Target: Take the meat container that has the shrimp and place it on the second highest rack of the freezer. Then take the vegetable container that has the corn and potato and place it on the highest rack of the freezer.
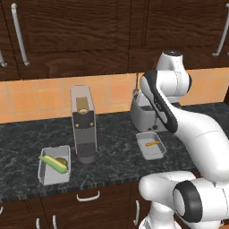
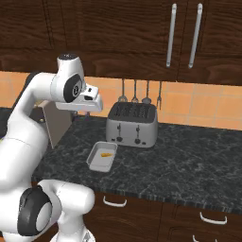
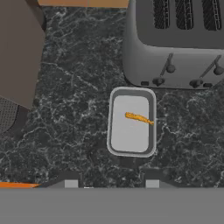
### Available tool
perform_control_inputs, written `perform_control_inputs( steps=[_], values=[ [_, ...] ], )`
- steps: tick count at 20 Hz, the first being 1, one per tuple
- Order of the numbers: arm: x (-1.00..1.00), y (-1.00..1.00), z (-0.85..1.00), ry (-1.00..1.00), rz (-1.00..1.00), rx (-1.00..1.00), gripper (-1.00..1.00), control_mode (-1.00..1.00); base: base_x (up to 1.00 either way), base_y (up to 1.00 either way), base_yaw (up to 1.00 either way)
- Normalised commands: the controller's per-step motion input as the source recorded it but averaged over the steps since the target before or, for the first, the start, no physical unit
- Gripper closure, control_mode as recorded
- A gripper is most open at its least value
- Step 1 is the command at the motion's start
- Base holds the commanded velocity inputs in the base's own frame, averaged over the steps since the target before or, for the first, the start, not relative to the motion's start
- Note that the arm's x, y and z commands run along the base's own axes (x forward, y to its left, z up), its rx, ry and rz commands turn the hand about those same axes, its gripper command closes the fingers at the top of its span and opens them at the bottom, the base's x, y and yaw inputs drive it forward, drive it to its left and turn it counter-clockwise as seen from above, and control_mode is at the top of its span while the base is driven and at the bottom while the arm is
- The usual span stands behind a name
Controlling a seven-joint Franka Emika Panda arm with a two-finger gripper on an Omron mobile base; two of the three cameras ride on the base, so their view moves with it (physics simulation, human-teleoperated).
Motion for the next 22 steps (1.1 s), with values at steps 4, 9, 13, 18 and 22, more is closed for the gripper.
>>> perform_control_inputs(
  steps=[4, 9, 13, 18, 22],
  values=[
    [-0.36, 0.00, -0.03, -0.02, -0.03, 0.00, -1.00, -1.00, 0.00, 0.00, 0.00],
    [-0.49, -0.13, -0.40, 0.01, -0.26, 0.05, -1.00, -1.00, 0.00, 0.00, 0.00],
    [-0.26, -0.23, -0.71, 0.01, -0.32, 0.10, -1.00, -1.00, 0.00, 0.00, 0.00],
    [-0.07, -0.45, -0.62, 0.01, -0.33, 0.07, -1.00, -1.00, 0.00, 0.00, 0.00],
    [0.00, -0.41, -0.63, 0.04, -0.27, 0.07, -1.00, -1.00, 0.00, 0.00, 0.00]
  ],
)
